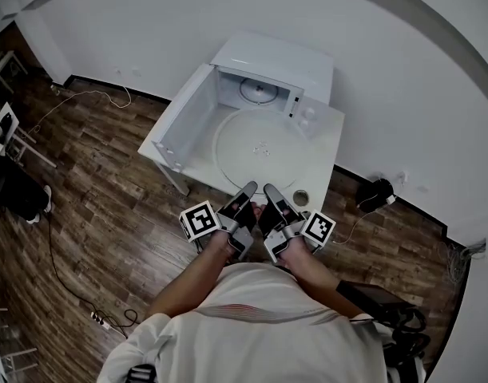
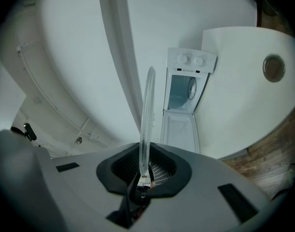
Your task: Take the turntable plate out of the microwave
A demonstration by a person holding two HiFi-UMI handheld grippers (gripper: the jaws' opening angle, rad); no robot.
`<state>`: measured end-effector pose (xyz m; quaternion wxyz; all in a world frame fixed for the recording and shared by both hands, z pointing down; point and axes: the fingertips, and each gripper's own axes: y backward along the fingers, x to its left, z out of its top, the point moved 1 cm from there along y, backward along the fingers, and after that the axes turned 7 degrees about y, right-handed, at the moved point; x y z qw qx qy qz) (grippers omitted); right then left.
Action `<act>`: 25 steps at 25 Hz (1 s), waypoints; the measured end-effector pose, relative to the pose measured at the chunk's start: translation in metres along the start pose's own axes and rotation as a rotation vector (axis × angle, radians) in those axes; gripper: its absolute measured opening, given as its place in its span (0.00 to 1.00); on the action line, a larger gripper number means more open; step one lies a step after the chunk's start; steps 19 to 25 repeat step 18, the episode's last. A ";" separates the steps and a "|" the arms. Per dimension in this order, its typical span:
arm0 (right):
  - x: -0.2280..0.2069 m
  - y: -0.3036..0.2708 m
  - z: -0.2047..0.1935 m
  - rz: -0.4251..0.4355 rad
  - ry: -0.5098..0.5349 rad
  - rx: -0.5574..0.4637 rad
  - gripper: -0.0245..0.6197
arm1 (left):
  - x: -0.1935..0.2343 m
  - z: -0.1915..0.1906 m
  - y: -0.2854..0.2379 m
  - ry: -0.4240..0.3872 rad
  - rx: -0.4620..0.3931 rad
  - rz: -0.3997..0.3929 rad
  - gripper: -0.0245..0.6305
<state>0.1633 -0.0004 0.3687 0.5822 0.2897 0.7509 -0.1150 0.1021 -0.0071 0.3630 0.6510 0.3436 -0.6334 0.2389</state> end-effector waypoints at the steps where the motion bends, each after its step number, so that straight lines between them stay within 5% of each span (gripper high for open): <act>1: 0.000 0.001 0.001 0.002 -0.005 -0.001 0.10 | 0.000 -0.001 -0.001 -0.003 0.001 0.000 0.11; 25: -0.004 0.011 0.002 0.008 -0.024 0.004 0.10 | 0.004 -0.011 -0.001 -0.013 -0.003 0.013 0.11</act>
